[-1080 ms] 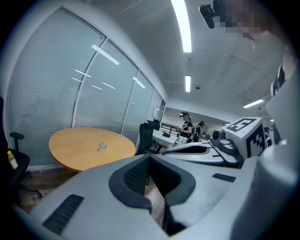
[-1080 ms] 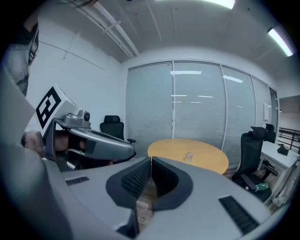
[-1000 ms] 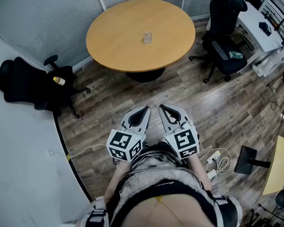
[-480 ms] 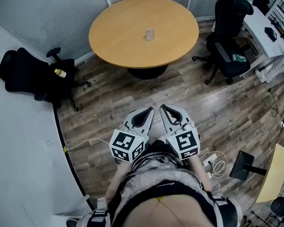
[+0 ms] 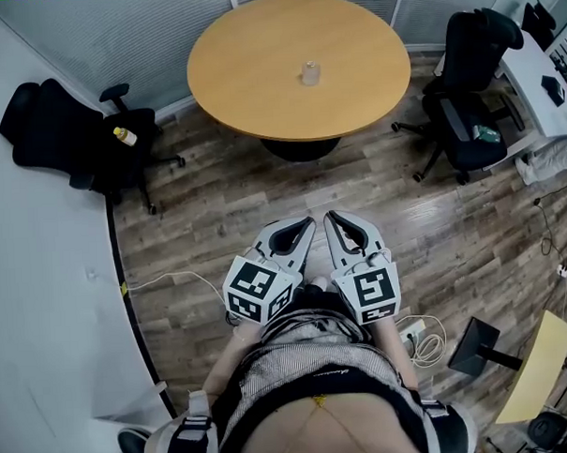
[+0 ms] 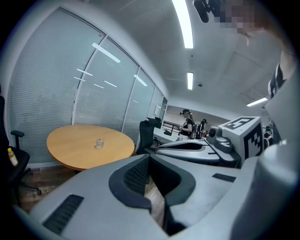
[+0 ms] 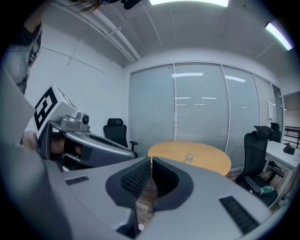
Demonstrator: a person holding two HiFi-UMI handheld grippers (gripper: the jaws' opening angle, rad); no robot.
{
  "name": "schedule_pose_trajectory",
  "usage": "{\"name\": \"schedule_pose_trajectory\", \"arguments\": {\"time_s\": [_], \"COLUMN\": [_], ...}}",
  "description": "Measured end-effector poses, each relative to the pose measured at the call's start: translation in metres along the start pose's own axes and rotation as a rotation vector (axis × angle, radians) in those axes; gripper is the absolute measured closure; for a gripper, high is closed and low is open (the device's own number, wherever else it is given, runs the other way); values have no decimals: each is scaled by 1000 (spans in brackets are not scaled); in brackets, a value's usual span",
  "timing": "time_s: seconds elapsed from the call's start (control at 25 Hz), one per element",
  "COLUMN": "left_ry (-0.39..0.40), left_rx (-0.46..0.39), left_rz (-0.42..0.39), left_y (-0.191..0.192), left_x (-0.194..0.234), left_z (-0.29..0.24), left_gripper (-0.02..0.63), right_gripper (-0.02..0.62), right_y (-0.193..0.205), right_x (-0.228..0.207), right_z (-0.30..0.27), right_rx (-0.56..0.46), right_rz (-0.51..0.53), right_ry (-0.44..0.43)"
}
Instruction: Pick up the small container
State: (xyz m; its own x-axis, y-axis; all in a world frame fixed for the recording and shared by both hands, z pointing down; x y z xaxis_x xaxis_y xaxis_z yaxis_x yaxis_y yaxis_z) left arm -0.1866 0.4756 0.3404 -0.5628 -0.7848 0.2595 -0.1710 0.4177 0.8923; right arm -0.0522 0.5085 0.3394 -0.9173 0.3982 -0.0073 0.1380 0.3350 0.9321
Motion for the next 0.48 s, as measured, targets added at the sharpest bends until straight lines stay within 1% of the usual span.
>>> {"name": "schedule_pose_trajectory", "arguments": {"time_s": [0.12, 0.24, 0.48], "left_ry": [29, 55, 157], "left_rx": [3, 20, 18], "left_rz": [12, -3, -35], "left_y": [-7, -18, -46], "left_x": [16, 32, 70], "left_z": [-11, -26, -60], "left_gripper": [600, 600, 600], "right_gripper": [571, 571, 569], "right_y": [-4, -10, -27], "right_x": [-9, -22, -45], "right_z": [-11, -24, -63], "right_rx": [-9, -8, -19], "right_rz": [-15, -38, -31], "right_ry": [28, 59, 133]}}
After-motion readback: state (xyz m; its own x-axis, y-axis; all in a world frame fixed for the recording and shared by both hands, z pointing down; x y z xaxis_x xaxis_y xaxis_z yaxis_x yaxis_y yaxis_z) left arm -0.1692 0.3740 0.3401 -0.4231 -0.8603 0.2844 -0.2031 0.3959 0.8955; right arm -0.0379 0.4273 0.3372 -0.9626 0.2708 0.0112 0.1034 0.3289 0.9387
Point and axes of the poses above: the fingertips, and each gripper's own axes: z backward along the fingers, x to its left, y out of its underside, the point moved 9 cm from there along z, backward along the fingers, and after that the axes turned 3 degrees about x, right-handed, at the moved point
